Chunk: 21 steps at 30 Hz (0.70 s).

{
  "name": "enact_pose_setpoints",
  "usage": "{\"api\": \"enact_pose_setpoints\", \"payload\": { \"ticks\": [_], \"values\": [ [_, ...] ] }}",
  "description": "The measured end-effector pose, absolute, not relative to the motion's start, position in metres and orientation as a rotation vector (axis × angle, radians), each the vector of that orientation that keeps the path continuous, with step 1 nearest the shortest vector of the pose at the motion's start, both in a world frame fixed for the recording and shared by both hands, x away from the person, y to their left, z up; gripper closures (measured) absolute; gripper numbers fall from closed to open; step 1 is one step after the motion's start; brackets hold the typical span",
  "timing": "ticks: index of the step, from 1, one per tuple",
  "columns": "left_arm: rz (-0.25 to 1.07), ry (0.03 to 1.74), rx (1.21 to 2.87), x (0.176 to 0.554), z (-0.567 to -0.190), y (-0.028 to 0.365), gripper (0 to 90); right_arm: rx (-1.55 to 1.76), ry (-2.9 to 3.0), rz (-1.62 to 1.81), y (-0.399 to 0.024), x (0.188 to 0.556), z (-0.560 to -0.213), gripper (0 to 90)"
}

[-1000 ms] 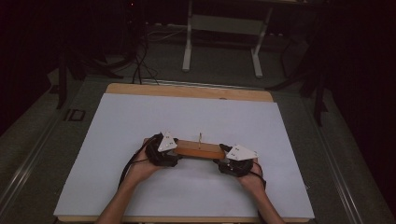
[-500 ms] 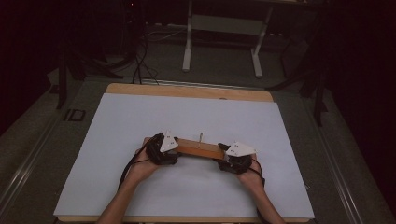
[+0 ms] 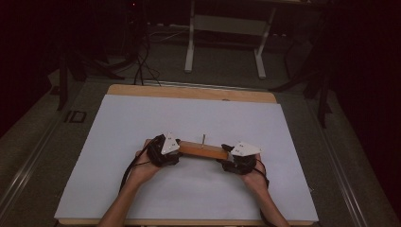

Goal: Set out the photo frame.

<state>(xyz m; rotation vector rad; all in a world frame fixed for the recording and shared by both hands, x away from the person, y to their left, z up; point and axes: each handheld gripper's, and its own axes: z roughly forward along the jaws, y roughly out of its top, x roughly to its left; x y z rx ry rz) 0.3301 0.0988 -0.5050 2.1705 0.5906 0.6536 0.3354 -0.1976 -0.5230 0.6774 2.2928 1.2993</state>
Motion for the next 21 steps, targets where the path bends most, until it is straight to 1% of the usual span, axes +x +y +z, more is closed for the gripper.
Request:
{"api": "enact_pose_setpoints", "payload": {
  "ticks": [9,17,21],
  "values": [
    [0.656,0.557,2.195,0.3256,-0.5022,0.0969,57.4,0.694,2.294,1.31,-0.2003,0.3372,-0.5218,44.2],
    [0.665,0.538,2.212,0.3219,-0.4991,0.0951,58.7,0.699,2.299,1.318,-0.2015,0.3378,-0.5211,43.2],
    [0.644,0.526,2.224,0.3201,-0.4951,0.0952,59.4,0.701,2.307,1.336,-0.2032,0.3386,-0.5201,42.7]
  ]
}}
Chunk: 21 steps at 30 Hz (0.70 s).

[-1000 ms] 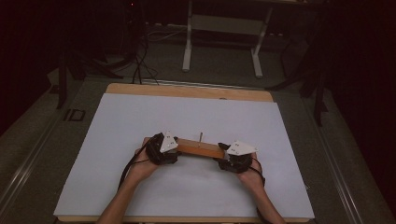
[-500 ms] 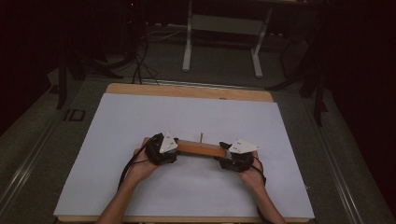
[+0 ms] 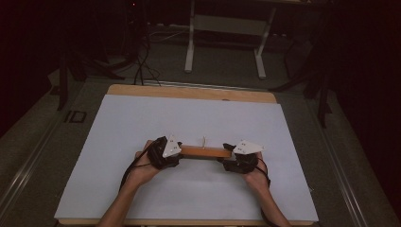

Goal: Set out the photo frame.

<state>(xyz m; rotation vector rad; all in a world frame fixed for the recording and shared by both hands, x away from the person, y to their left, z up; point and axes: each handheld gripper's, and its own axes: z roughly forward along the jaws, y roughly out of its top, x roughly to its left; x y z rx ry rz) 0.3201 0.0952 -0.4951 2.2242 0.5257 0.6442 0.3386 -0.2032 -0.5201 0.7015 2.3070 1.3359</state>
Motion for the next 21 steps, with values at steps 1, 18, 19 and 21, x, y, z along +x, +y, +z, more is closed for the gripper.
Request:
{"api": "enact_pose_setpoints", "payload": {
  "ticks": [1,18,19,21],
  "values": [
    [0.642,0.524,2.225,0.32,-0.495,0.095,59.5,0.702,2.311,1.34,-0.204,0.339,-0.52,42.8],
    [0.53,0.594,2.155,0.336,-0.507,0.093,50.8,0.705,2.324,1.387,-0.208,0.342,-0.52,44.4],
    [0.527,0.593,2.155,0.337,-0.507,0.093,50.8,0.705,2.324,1.39,-0.208,0.342,-0.521,44.4],
    [0.523,0.588,2.156,0.337,-0.506,0.094,50.9,0.703,2.326,1.393,-0.208,0.342,-0.521,44.3]
  ]
}}
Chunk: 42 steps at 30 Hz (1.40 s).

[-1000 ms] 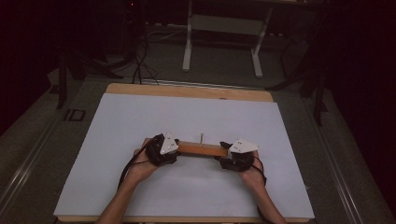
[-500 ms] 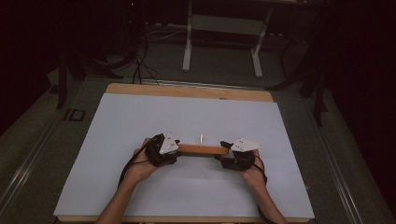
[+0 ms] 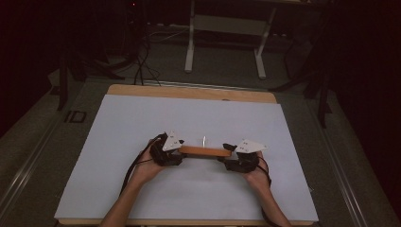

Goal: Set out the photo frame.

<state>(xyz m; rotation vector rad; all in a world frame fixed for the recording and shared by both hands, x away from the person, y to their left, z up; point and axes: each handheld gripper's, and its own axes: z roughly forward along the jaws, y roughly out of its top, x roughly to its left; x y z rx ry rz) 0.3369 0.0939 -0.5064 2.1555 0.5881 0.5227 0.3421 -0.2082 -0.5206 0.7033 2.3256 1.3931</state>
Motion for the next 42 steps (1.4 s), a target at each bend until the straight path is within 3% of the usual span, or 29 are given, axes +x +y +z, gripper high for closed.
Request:
{"api": "enact_pose_setpoints", "payload": {
  "ticks": [19,42],
  "values": [
    [0.523,0.566,2.156,0.333,-0.502,0.101,61.0,0.751,2.328,1.45,-0.212,0.352,-0.517,45.6],
    [0.575,0.55,2.165,0.328,-0.501,0.101,62.3,0.712,2.326,1.405,-0.207,0.35,-0.516,48.2]
  ]
}}
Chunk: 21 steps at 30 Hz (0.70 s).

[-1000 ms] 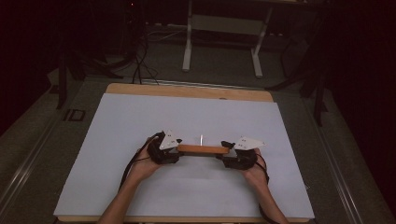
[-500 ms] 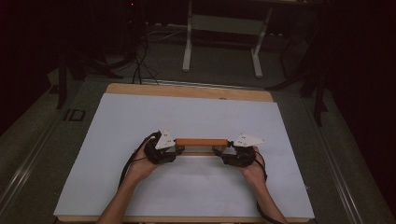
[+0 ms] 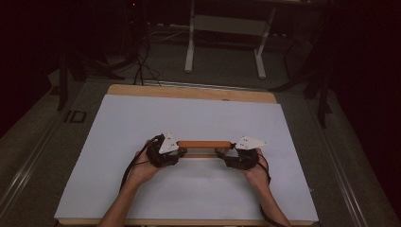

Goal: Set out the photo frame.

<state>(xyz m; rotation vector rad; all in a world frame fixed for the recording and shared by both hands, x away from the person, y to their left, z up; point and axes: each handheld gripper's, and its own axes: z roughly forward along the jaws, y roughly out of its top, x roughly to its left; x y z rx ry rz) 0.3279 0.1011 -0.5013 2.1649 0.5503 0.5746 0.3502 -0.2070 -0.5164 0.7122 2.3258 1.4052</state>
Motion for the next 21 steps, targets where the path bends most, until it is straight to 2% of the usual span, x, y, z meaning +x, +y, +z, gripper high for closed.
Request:
{"api": "enact_pose_setpoints", "payload": {
  "ticks": [21],
  "values": [
    [0.55,0.541,2.143,0.3263,-0.4939,0.1064,63.2,0.699,2.319,1.416,-0.2059,0.3487,-0.5093,48.5]
  ]
}}
